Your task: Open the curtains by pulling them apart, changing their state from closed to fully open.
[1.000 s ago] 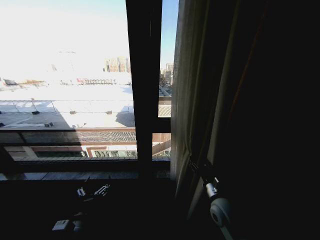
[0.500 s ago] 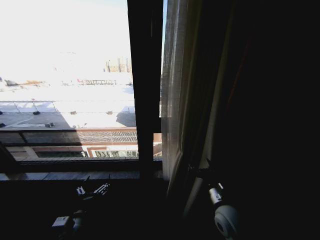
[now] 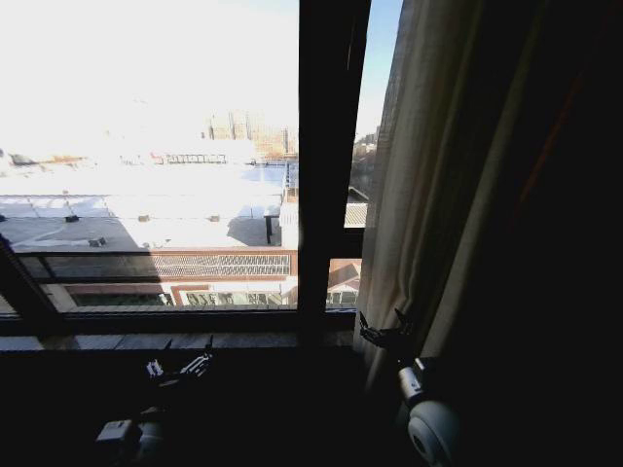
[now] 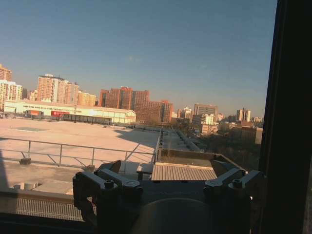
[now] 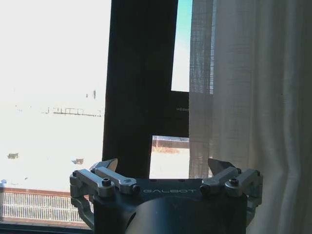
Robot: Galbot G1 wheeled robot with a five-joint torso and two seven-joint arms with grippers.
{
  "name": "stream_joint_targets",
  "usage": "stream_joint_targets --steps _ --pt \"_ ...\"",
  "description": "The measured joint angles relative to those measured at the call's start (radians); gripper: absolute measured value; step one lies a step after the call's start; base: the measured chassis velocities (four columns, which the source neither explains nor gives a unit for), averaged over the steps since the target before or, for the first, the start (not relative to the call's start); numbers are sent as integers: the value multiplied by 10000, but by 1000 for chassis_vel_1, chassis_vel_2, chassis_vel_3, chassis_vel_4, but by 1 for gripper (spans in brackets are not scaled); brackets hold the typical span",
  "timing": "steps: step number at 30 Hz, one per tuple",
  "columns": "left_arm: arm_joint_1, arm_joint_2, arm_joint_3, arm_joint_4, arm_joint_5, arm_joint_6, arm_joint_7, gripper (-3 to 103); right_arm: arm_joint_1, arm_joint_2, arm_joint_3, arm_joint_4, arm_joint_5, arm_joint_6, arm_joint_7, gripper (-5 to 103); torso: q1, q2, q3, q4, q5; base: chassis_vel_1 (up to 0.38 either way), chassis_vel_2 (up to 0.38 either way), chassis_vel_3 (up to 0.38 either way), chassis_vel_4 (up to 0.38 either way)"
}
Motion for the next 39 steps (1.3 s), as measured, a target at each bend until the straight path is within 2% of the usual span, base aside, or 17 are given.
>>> stream_joint_targets --steps 22,27,39 --pt "-421 -202 171 114 229 28 28 100 283 -31 -57 -328 -171 115 -92 100 0 1 0 1 -3 351 355 -356 -349" --pt "-295 -494 264 19 465 29 65 100 204 -105 -125 -406 -275 260 -263 100 1 0 0 0 2 351 357 -369 -365" --pt "22 -582 229 -103 767 -203 85 100 312 -190 -326 -440 -304 342 -441 100 -1 1 -1 2 -3 356 353 -353 -350"
